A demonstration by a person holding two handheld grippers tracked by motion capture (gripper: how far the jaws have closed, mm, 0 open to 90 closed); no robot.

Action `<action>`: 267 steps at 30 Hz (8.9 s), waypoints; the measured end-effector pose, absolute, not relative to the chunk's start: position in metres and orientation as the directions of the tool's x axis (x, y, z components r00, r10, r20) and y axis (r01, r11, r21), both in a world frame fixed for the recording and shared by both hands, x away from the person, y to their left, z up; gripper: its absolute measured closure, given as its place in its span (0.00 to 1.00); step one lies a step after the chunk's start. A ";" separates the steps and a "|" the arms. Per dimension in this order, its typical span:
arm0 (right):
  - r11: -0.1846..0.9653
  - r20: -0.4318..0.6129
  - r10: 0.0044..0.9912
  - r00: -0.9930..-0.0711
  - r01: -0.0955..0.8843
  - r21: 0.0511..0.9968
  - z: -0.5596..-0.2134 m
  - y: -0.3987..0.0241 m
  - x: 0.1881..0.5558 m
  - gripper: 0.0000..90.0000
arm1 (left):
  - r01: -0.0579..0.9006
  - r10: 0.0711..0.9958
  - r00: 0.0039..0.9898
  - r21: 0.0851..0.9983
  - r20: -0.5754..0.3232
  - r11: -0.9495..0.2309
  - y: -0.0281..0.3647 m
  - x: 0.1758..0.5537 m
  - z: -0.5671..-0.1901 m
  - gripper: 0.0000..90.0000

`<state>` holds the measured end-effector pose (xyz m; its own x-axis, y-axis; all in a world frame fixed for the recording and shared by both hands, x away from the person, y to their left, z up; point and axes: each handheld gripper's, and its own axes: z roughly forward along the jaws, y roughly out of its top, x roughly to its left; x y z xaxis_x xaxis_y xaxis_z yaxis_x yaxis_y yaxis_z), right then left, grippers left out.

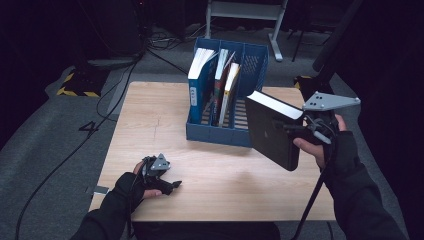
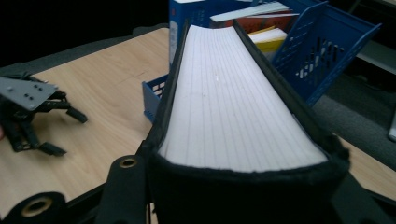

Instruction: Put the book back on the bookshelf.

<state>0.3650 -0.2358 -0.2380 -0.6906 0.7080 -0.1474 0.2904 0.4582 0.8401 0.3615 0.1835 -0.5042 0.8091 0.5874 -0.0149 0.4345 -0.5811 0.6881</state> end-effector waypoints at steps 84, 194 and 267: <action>0.122 -0.032 0.973 -0.226 0.392 0.912 -0.266 -0.175 0.517 0.59 | 0.438 0.593 0.805 0.687 -0.014 -0.579 0.184 0.359 -0.504 0.16; 0.211 -0.013 0.942 -0.334 0.564 0.799 -0.346 -0.168 0.544 0.43 | 0.439 0.595 0.804 0.688 -0.014 -0.578 0.185 0.355 -0.504 0.17; 0.307 -0.039 0.904 -0.425 0.583 0.753 -0.394 -0.172 0.539 0.51 | 0.440 0.597 0.802 0.689 -0.014 -0.576 0.185 0.355 -0.504 0.16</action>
